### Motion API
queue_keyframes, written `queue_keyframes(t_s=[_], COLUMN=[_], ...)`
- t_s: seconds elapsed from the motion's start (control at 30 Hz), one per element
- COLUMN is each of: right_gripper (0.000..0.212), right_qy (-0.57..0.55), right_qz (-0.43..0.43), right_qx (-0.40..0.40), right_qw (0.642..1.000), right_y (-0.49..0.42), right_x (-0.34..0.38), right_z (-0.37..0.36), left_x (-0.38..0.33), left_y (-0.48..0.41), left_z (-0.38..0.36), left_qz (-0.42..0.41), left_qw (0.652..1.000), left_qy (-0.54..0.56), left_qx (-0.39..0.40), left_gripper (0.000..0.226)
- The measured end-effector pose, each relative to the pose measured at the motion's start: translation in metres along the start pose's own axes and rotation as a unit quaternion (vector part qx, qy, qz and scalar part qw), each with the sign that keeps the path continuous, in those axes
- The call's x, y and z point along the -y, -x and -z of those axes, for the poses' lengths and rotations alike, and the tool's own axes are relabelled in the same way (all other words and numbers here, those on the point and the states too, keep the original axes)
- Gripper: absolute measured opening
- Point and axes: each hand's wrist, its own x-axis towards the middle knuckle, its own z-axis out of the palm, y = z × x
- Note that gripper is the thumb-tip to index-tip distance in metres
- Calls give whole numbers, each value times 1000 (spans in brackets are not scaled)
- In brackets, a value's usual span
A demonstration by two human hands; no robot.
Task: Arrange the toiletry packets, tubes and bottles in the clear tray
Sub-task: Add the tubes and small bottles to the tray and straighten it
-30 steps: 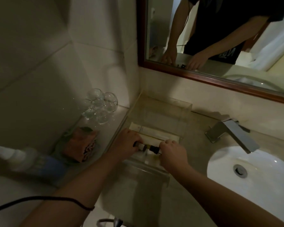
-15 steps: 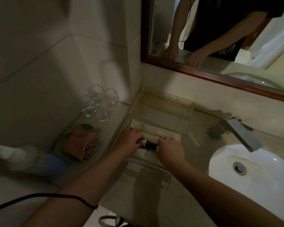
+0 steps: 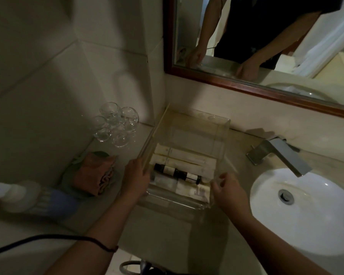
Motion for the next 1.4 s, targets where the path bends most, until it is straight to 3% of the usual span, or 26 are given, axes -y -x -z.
queue_keyframes(t_s=[0.13,0.23,0.33,0.63,1.1,1.4], right_gripper=[39,28,23,17,14,17], right_qy=[-21,-22,-31,-60,-58,-59], right_qz=[-74,-62,-56,-28,-21,-18], right_qx=[110,141,136,108,74,66], right_qw=[991,988,989,992,995,996], right_y=[1,1,4,9,-13,-16], right_x=[-16,-16,-12,-10,-2,-4], right_z=[-8,-15,-15,-16,-9,-8], left_x=[-1,-2,-2,7,-14,-17], left_y=[6,4,1,5,-18,-17], left_z=[5,4,2,4,1,0], left_qz=[38,90,139,151,149,114], left_qw=[997,993,984,977,974,985], left_qy=[62,79,105,148,171,130], left_qx=[23,23,28,11,1,1], left_gripper=[28,22,19,21,20,16])
